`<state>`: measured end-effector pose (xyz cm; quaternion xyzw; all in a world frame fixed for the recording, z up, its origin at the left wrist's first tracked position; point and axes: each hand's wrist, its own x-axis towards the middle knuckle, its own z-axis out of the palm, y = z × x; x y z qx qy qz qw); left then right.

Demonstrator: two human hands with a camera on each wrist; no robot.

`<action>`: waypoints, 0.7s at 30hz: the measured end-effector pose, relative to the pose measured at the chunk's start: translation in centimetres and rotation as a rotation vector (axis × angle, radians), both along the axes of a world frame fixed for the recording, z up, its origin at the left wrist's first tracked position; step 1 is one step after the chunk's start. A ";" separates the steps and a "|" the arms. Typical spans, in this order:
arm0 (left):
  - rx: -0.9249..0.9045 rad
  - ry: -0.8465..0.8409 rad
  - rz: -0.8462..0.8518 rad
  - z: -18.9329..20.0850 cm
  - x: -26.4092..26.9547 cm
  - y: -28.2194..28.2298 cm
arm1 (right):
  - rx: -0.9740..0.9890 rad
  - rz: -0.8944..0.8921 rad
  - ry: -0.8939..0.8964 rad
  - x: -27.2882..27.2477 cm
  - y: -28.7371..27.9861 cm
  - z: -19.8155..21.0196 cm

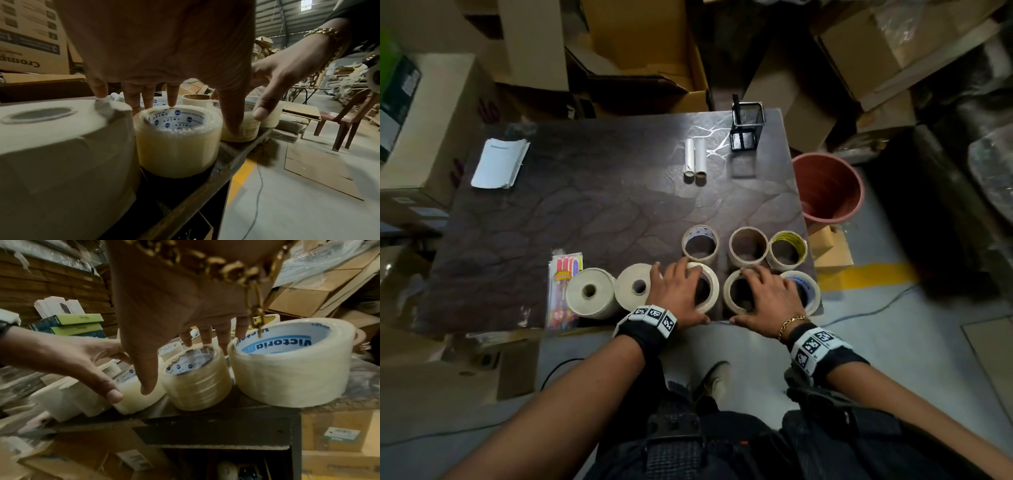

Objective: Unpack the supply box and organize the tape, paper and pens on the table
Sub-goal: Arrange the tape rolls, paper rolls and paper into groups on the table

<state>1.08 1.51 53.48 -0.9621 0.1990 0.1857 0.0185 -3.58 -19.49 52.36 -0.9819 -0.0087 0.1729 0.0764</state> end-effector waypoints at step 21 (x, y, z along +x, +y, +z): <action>-0.560 -0.035 0.454 6.1 6.4 0.9 | 0.287 -0.161 -0.242 8.8 -0.4 7.2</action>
